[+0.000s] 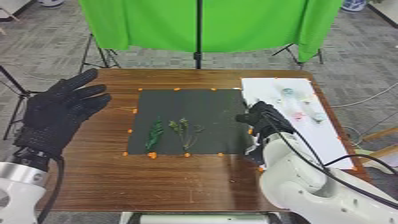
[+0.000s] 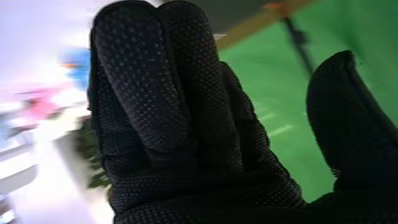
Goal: Arrange flowers
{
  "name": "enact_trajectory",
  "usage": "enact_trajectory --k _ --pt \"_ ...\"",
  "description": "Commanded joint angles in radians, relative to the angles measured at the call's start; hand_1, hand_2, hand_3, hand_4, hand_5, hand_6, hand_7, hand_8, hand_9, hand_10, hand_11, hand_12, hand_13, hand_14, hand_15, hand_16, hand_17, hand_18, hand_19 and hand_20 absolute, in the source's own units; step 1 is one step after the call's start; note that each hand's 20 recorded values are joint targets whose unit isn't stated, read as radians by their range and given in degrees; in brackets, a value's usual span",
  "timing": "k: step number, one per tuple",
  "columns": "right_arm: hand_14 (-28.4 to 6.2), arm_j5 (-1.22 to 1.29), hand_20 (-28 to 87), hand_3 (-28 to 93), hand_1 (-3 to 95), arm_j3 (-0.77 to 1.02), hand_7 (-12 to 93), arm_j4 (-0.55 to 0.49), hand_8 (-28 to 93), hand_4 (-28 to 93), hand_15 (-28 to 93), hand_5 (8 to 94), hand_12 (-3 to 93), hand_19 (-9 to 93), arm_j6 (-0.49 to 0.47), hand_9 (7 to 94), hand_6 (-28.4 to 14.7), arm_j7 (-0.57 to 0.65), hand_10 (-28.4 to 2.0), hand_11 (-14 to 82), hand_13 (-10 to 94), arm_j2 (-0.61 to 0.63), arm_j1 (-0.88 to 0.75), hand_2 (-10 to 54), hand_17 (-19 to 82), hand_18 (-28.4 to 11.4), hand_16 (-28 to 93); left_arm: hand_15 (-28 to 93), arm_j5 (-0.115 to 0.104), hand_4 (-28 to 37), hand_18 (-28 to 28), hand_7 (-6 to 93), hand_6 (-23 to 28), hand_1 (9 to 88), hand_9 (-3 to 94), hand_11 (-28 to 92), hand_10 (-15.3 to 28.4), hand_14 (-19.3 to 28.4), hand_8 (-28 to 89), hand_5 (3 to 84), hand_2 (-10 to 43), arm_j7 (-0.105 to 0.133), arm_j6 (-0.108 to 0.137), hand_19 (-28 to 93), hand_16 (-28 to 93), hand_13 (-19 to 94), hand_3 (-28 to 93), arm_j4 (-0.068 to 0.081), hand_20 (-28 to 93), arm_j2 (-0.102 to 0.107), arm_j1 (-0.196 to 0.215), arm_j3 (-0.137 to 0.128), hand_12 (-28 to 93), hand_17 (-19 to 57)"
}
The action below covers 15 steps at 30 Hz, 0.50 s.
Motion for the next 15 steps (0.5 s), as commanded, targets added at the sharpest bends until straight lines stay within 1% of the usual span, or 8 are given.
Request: enact_trajectory --k 1,2,4,5,8,11,13,15 --pt "-14.2 0.037 -18 71 25.1 -0.095 9 0.137 -11 -21 54 50.2 14.9 88 -0.038 83.5 -8.9 0.037 -19.2 23.2 84 0.002 0.135 2.3 39 -28.4 14 52 0.002 -28.1 24.4 14.5 10.4 21.7 29.9 29 20.8 27.6 -10 35.8 8.6 -0.012 0.009 54 -11 22 77 -0.001 8 -0.007 -0.002 0.027 10 -11.2" --pt "-14.2 0.027 -19 71 25.3 -0.096 9 0.153 -11 -21 54 49.8 14.9 88 -0.052 83.4 -8.9 0.044 -19.2 23.3 84 -0.007 0.141 2.1 39 -28.4 14 52 0.001 -28.2 24.5 14.5 10.4 21.7 29.9 29 20.7 27.6 -10 35.8 8.6 -0.011 0.009 54 -11 22 77 -0.001 8 -0.005 -0.002 0.029 10 -11.2" --pt "-14.1 0.013 -19 71 25.4 -0.13 9 0.179 -11 -22 54 48.8 14.8 88 -0.035 83.4 -9.1 0.06 -19.2 23.4 84 -0.012 0.173 1.4 39 -28.3 14 52 0.001 -28.1 24.5 14.5 10.4 21.8 29.9 29 20.8 27.6 -10 35.8 8.6 -0.009 0.007 54 -11 22 77 -0.001 8 -0.002 -0.006 0.032 10 -11.2" --pt "-14.0 0.008 -19 71 25.5 -0.124 9 0.185 -11 -22 55 48.5 14.8 88 -0.042 83.4 -9.1 0.065 -19.2 23.4 84 -0.016 0.171 1.1 39 -28.2 14 52 0.003 -28.1 24.5 14.5 10.4 21.8 29.9 29 20.8 27.6 -10 35.8 8.6 -0.015 0.005 54 -11 22 77 0.0 8 -0.003 -0.011 0.035 10 -11.2" --pt "-13.7 -0.006 -19 71 25.7 -0.116 9 0.197 -11 -22 55 48.5 14.8 88 -0.05 83.3 -9.2 0.079 -19.1 23.6 84 -0.023 0.171 0.9 40 -28.1 14 52 0.001 -28.0 24.4 14.5 10.4 21.9 29.9 29 20.8 27.6 -10 35.8 8.6 -0.012 0.006 54 -11 22 77 -0.001 8 -0.005 -0.004 0.032 10 -11.2" --pt "-13.3 -0.037 -19 71 26.0 -0.11 9 0.178 -11 -22 55 49.7 14.9 88 -0.04 84.2 -9.2 0.095 -18.8 24.0 85 -0.011 0.161 0.6 40 -28.1 14 52 0.001 -27.9 24.4 14.6 10.4 21.9 29.9 29 20.8 27.6 -10 35.8 8.5 -0.014 0.007 54 -11 22 77 -0.001 8 -0.008 0.002 0.032 10 -11.2" --pt "-12.9 -0.058 -19 71 26.3 -0.117 9 0.169 -11 -22 54 51.5 14.8 89 -0.025 85.6 -9.1 0.098 -18.3 23.9 86 -0.004 0.162 0.4 40 -28.0 14 52 0.002 -27.9 24.4 14.6 10.4 21.9 30.0 29 20.8 27.6 -10 35.8 8.5 -0.021 0.002 54 -11 22 77 0.001 8 -0.011 0.001 0.029 10 -11.2" --pt "-12.6 -0.063 -19 70 26.6 -0.144 9 0.175 -11 -22 54 53.9 14.9 89 -0.018 86.8 -8.8 0.097 -18.0 24.0 87 0.002 0.182 0.2 40 -27.9 14 52 0.001 -27.9 24.4 14.6 10.3 22.0 30.0 30 20.8 27.5 -10 35.8 8.5 -0.018 0.001 54 -11 22 77 0.001 8 -0.01 0.002 0.031 10 -11.2"
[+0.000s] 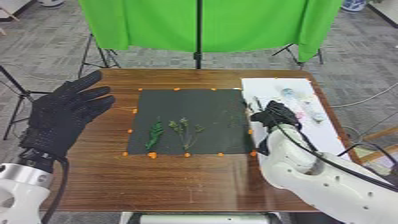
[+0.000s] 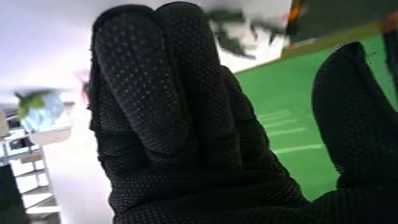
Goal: Arrange flowers
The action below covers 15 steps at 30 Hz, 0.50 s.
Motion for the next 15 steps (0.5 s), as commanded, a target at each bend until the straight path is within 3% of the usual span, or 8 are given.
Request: enact_trajectory --k 1,15 --pt "-12.5 -0.062 -19 70 26.7 -0.027 9 -0.016 -11 -22 54 54.4 14.9 89 0.018 87.2 -8.7 0.023 -17.9 24.0 87 0.018 0.025 0.1 40 -27.9 14 52 -0.001 -27.9 24.5 14.7 10.3 22.0 29.9 30 20.8 27.6 -10 35.8 8.5 -0.013 -0.004 54 -11 22 77 0.003 8 -0.007 0.015 0.003 10 -11.2" --pt "-12.3 0.053 -19 68 26.6 -0.135 9 0.164 -11 -22 54 50.3 15.3 89 -0.103 86.3 -8.7 0.026 -18.0 23.6 87 -0.097 0.184 -3.1 41 -27.9 15 52 0.002 -27.6 24.5 14.7 10.4 22.1 29.9 30 20.8 27.6 -10 35.8 8.5 -0.032 -0.013 54 -11 22 77 0.013 8 0.005 -0.022 0.011 10 -11.2"
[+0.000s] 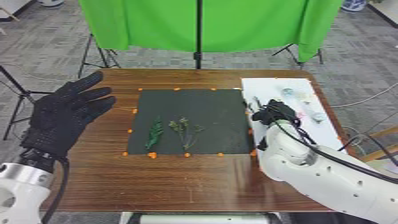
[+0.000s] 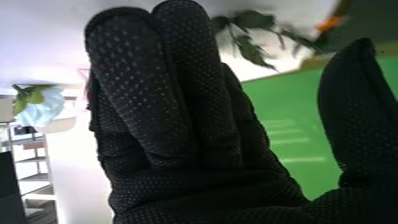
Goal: Arrange flowers
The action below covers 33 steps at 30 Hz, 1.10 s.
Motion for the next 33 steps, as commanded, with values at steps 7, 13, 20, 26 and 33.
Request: enact_trajectory --k 7,13,20,26,33 --pt "-11.5 0.02 -18 66 29.3 -0.16 10 0.101 -11 -22 55 52.7 15.5 89 -0.094 87.0 -5.7 0.013 -17.1 23.9 87 -0.107 0.145 -6.0 41 -28.0 16 52 0.001 -27.6 24.5 14.7 10.4 22.1 30.0 30 20.8 27.6 -10 35.9 8.4 -0.02 -0.013 54 -11 22 77 0.013 8 0.009 -0.018 0.006 10 -11.2" --pt "-10.2 -0.03 -17 65 33.2 -0.251 11 0.148 -12 -23 57 62.1 16.4 88 -0.109 88.5 -2.7 0.022 -15.0 24.8 86 -0.156 0.188 -9.0 41 -27.5 17 52 0.0 -27.5 24.5 14.6 10.4 22.2 29.9 30 20.8 27.6 -10 35.9 8.4 -0.012 -0.014 54 -11 22 77 0.013 8 0.012 -0.021 0.011 10 -11.2" --pt "-7.3 -0.075 -13 64 48.6 -0.33 13 0.206 -1 -28 58 85.9 16.9 88 -0.055 92.8 0.9 0.018 -10.5 25.2 88 -0.17 0.205 -9.5 38 -23.5 18 52 -0.001 -27.5 24.4 14.7 10.4 22.3 29.9 30 20.8 27.6 -10 35.9 8.5 0.002 -0.01 54 -11 22 77 0.01 8 0.009 -0.012 0.006 10 -11.1" --pt "-5.5 -0.111 -10 67 53.1 -0.326 16 0.194 4 -28 59 91.5 18.5 90 0.032 93.7 0.5 0.024 -9.0 29.0 89 -0.129 0.183 -9.5 34 -20.9 18 52 0.001 -27.5 24.4 14.6 10.4 22.3 29.9 30 20.8 27.6 -10 35.9 8.5 -0.003 -0.008 54 -11 22 77 0.005 8 -0.002 0.002 0.001 10 -11.1" --pt "-5.2 -0.19 -8 71 52.6 -0.259 17 0.179 7 -28 61 92.4 17.0 91 0.184 93.7 -0.2 0.067 -9.9 33.0 89 -0.098 0.141 -9.5 34 -20.3 19 52 0.004 -27.4 24.4 14.6 10.4 22.2 30.0 30 20.8 27.7 -10 35.9 8.6 -0.012 -0.005 54 -11 22 77 0.0 8 -0.011 0.008 0.0 10 -11.1"
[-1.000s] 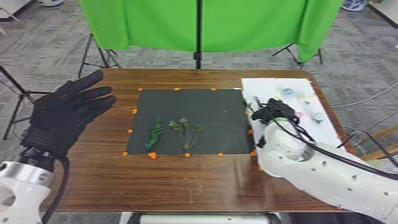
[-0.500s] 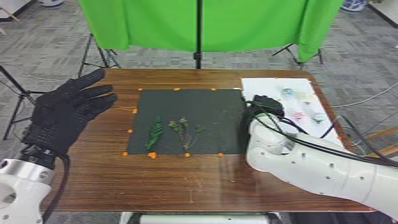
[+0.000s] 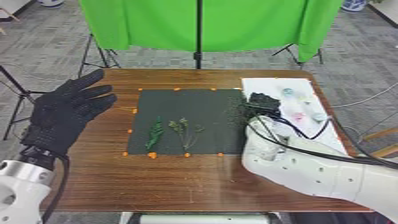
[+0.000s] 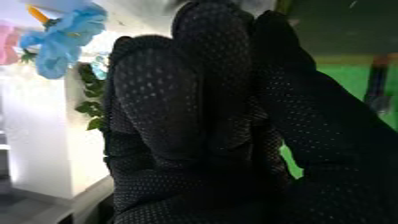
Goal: Arrange flowers
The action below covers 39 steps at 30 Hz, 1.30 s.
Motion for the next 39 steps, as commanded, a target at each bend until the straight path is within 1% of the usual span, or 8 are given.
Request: enact_trajectory --k 1,7,10,15,20,26,28,39 --pt "-5.2 -0.081 -8 72 52.6 0.042 17 -0.019 7 -28 61 92.6 16.8 92 0.135 93.7 -0.2 0.046 -10.2 33.7 89 0.051 -0.07 -9.5 34 -20.2 19 52 0.004 -27.5 24.4 14.6 10.4 22.2 30.0 30 20.8 27.6 -10 35.9 8.6 -0.015 0.004 54 -11 22 77 -0.006 8 -0.022 0.018 0.0 10 -11.1" --pt "-5.4 -0.127 -7 73 52.4 0.101 18 -0.055 8 -28 62 93.1 15.7 92 0.19 93.7 -0.5 0.06 -10.3 36.1 89 0.077 -0.085 -9.5 35 -20.2 19 52 0.005 -27.4 24.3 14.7 10.4 22.2 30.0 30 20.8 27.6 -10 35.9 8.6 -0.011 0.013 54 -11 22 77 -0.014 8 -0.027 0.032 -0.001 10 -11.1" --pt "-5.4 -0.138 -7 73 52.3 0.13 18 -0.078 8 -28 62 93.2 15.4 92 0.199 93.7 -0.6 0.061 -10.4 36.4 89 0.088 -0.095 -9.5 35 -20.3 19 52 0.006 -27.5 24.4 14.7 10.5 22.3 30.0 30 20.8 27.6 -10 36.0 8.6 -0.018 0.017 54 -11 22 77 -0.016 8 -0.031 0.031 0.0 10 -11.1" --pt "-5.7 -0.165 -7 73 52.2 0.158 18 -0.127 8 -28 63 93.3 15.1 93 0.226 93.7 -0.8 0.057 -10.6 37.3 89 0.104 -0.106 -9.5 34 -20.4 19 52 0.007 -27.3 24.3 14.7 10.4 22.3 30.0 30 20.8 27.6 -10 35.9 8.6 -0.009 0.025 54 -11 22 77 -0.022 8 -0.031 0.043 -0.003 10 -11.1" --pt "-5.9 -0.188 -7 74 52.4 0.182 18 -0.196 9 -28 64 93.5 14.9 93 0.247 93.7 -1.1 0.05 -10.9 38.0 89 0.116 -0.125 -9.5 34 -20.6 19 52 0.009 -27.3 24.3 14.7 10.4 22.4 30.0 30 20.8 27.6 -10 35.9 8.7 -0.018 0.027 54 -11 22 77 -0.025 8 -0.035 0.044 -0.004 10 -11.1" --pt "-6.2 -0.212 -6 74 52.5 0.214 18 -0.292 9 -28 64 93.6 14.8 93 0.204 93.7 -1.4 0.034 -11.2 38.8 89 0.119 -0.177 -9.5 34 -20.9 19 52 0.013 -27.2 24.4 14.7 10.4 22.4 30.1 30 20.9 27.6 -10 35.9 8.7 -0.033 0.026 54 -11 22 77 -0.022 8 -0.036 0.031 0.004 10 -11.1" --pt "-6.4 -0.215 -6 74 52.5 0.229 18 -0.32 9 -28 65 93.7 14.7 93 0.161 93.7 -1.5 0.016 -11.2 39.1 89 0.117 -0.208 -9.5 34 -21.0 19 52 0.011 -27.2 24.4 14.7 10.4 22.4 30.1 30 20.9 27.6 -10 35.9 8.7 -0.023 0.028 54 -11 22 77 -0.024 8 -0.033 0.041 0.003 10 -11.1" --pt "-7.1 -0.154 -5 73 52.7 0.211 18 -0.398 10 -25 68 93.5 14.6 93 0.056 93.7 -1.8 -0.038 -11.2 40.1 88 0.114 -0.308 -9.5 33 -21.6 19 52 0.013 -27.1 24.3 14.5 10.5 22.5 30.1 30 20.9 27.6 -10 36.0 8.7 -0.028 0.024 54 -11 22 77 -0.023 8 -0.03 0.047 0.001 10 -11.1"
